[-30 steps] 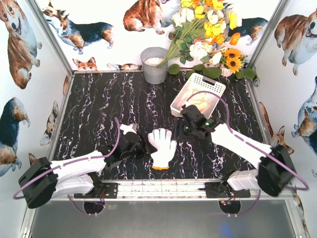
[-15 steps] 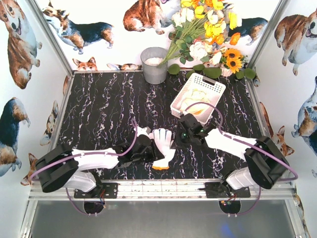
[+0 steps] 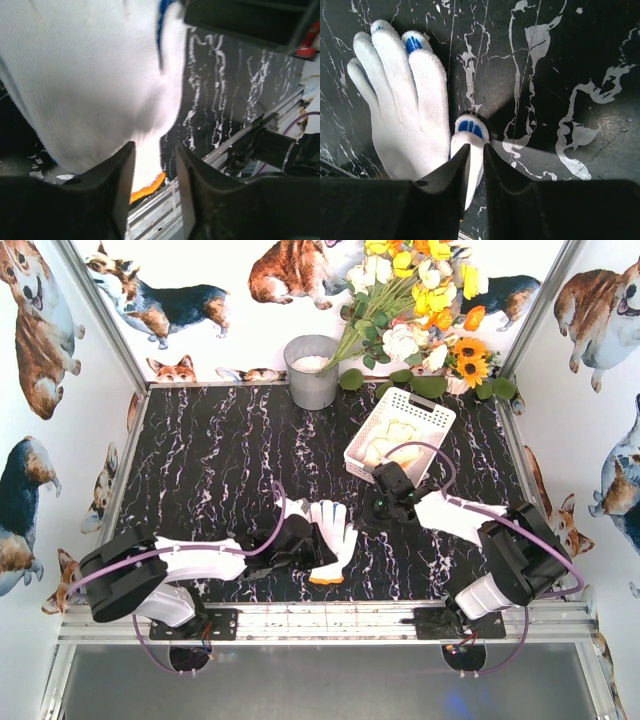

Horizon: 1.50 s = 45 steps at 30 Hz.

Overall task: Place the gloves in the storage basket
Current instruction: Pair the glove with the glove.

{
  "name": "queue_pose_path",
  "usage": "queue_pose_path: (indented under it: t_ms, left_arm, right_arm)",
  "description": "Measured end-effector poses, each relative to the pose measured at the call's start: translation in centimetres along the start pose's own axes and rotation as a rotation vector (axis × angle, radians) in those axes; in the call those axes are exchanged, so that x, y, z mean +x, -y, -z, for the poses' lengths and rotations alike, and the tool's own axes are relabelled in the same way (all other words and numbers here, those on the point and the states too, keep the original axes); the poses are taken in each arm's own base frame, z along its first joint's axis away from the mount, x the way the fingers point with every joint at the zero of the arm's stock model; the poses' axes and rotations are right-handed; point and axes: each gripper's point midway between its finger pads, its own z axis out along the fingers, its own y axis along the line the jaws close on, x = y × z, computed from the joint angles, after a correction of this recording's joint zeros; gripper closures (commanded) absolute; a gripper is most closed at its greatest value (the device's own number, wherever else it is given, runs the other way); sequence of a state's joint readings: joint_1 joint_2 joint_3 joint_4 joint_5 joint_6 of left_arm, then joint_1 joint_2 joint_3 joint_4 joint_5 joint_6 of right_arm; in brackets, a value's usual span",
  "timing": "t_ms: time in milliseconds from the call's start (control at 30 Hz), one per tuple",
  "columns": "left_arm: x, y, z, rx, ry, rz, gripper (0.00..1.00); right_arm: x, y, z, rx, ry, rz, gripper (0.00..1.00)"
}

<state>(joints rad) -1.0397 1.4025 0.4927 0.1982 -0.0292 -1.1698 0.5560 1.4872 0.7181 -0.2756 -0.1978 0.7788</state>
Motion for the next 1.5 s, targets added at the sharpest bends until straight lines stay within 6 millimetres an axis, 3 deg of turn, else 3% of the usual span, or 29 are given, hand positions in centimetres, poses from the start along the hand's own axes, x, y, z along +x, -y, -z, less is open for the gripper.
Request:
queue_pose_path:
  t_ms: [133, 300, 400, 467, 633, 733, 933, 1100, 1500]
  left_arm:
    - [-1.5, 2.5, 1.2, 0.047, 0.047, -0.018, 0.49]
    - [-2.9, 4.0, 2.9, 0.062, 0.077, -0.032, 0.28]
    - [-2.9, 2.3, 3.7, 0.012, 0.071, -0.025, 0.24]
    - [-3.2, 1.2, 4.1, -0.01, 0.072, -0.012, 0.21]
    - [-4.2, -2.0, 4.7, -0.026, 0.081, 0.066, 0.21]
    - [-3.4, -3.0, 4.5, -0.019, 0.041, 0.099, 0.27]
    - [-1.4, -3.6, 4.0, 0.005, -0.044, 0.119, 0.48]
    - [-0.7, -3.9, 3.8, 0.015, -0.069, 0.134, 0.72]
    - [0.9, -4.3, 3.4, 0.024, -0.127, 0.147, 0.97]
  right_arm:
    - [0.0, -0.1, 0.8, -0.017, -0.009, 0.014, 0.68]
    - [0.4, -2.1, 4.1, -0.108, -0.004, 0.048, 0.59]
    - [1.2, -3.3, 5.7, -0.194, -0.006, 0.038, 0.56]
    - [2.2, -3.2, 5.8, -0.211, -0.026, 0.018, 0.54]
    - [7.5, -2.3, 4.8, -0.186, -0.154, -0.025, 0.5]
    - [9.7, -2.6, 4.5, -0.187, -0.2, -0.029, 0.5]
    - [11.7, -2.6, 3.8, -0.182, -0.21, -0.063, 0.5]
    - [12.2, -2.1, 2.9, -0.159, -0.202, -0.096, 0.51]
    - [12.5, -3.5, 1.5, -0.19, -0.207, -0.126, 0.56]
